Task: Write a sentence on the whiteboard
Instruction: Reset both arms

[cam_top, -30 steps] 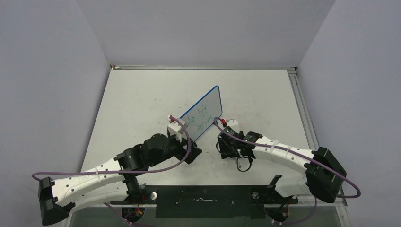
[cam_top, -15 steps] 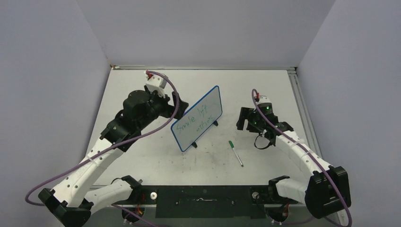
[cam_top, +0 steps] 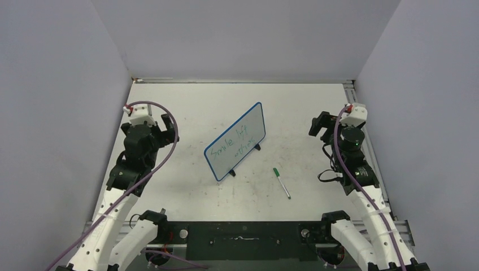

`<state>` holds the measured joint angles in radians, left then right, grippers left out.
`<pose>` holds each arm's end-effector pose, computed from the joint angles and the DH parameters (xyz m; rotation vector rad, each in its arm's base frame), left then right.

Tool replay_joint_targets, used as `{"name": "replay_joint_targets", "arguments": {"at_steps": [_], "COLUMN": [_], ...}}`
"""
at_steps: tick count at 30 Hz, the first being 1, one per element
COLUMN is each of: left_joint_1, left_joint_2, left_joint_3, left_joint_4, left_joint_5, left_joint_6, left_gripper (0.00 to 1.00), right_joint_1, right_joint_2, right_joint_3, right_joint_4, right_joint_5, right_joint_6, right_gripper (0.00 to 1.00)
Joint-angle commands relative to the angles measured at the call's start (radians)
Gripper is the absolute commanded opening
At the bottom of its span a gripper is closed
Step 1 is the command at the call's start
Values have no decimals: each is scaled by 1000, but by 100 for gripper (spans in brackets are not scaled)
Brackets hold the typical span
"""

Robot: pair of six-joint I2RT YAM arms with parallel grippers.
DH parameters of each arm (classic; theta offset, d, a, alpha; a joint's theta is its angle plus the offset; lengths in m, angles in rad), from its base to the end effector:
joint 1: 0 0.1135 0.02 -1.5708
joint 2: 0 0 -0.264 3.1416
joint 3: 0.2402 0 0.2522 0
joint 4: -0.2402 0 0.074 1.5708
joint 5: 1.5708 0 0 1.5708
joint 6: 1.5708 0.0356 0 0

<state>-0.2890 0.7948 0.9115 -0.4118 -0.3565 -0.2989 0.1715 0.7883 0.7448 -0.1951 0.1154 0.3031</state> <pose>0.1704 -0.0377 0.3588 -0.2536 1.8300 -0.0775 0.1854 0.0280 0.3242 0.2012 1.8027 0.2330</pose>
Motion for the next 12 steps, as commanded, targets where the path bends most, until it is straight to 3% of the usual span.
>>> {"name": "replay_joint_targets", "arguments": {"at_steps": [1, 12], "left_joint_1": [1, 2], "left_joint_2": [-67, -98], "left_joint_3": [-56, -85], "left_joint_4": [8, 9], "left_joint_5": [-148, -201], "left_joint_6": [-5, -1], "left_gripper": [96, 96], "right_joint_1": [3, 11], "right_joint_2": [-59, -111], "right_joint_3": [-2, -3], "right_joint_4": [93, 100], "right_joint_5": [49, 18], "right_joint_6": [-42, -53], "right_gripper": [90, 90]}}
